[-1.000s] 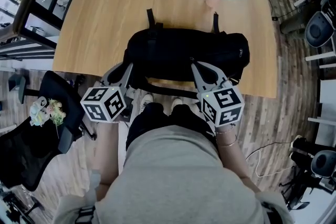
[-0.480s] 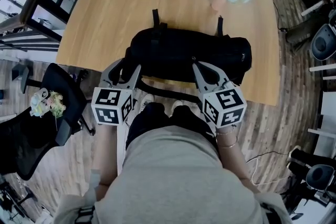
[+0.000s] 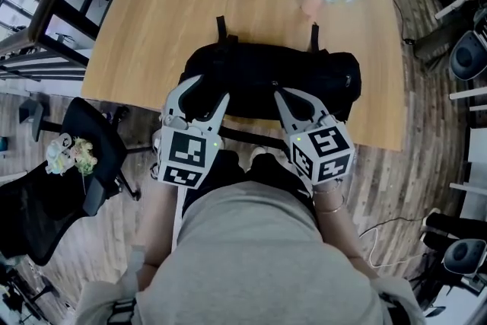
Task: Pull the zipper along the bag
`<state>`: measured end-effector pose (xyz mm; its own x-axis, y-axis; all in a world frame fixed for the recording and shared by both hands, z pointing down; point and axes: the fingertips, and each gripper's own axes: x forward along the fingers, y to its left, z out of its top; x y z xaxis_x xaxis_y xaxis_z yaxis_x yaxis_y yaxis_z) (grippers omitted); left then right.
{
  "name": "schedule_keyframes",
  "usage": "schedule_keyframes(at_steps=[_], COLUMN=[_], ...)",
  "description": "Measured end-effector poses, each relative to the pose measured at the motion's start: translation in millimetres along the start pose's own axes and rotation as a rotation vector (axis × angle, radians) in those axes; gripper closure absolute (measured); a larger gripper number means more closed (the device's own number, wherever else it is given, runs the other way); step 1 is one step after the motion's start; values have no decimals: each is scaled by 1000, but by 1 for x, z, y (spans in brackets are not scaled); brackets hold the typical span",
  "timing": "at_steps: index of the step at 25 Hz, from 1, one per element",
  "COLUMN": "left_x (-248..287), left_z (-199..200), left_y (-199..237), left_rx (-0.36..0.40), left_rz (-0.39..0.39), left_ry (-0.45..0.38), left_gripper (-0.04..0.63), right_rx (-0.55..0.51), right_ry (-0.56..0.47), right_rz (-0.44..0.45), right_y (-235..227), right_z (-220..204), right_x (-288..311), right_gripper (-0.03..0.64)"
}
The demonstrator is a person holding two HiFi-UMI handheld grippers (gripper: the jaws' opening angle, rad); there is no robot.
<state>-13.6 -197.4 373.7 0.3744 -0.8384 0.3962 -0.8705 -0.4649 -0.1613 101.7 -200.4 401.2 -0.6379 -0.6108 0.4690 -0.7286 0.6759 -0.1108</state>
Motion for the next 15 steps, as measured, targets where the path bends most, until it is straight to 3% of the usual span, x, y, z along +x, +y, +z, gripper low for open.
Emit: schedule_keyframes(at_steps=[8,15], left_x=[32,52], left_z=[20,23], left_y=[-49,-70], left_rx=[79,225], left_rz=[-191,-292], left_ry=[-13,30], left_gripper=[379,383], right_rx=[2,11], right_ry=[-6,-14], right_rz=[-10,-38], right_y=[0,1], right_z=[5,7], right_x=[-2,-3], right_gripper=[607,607])
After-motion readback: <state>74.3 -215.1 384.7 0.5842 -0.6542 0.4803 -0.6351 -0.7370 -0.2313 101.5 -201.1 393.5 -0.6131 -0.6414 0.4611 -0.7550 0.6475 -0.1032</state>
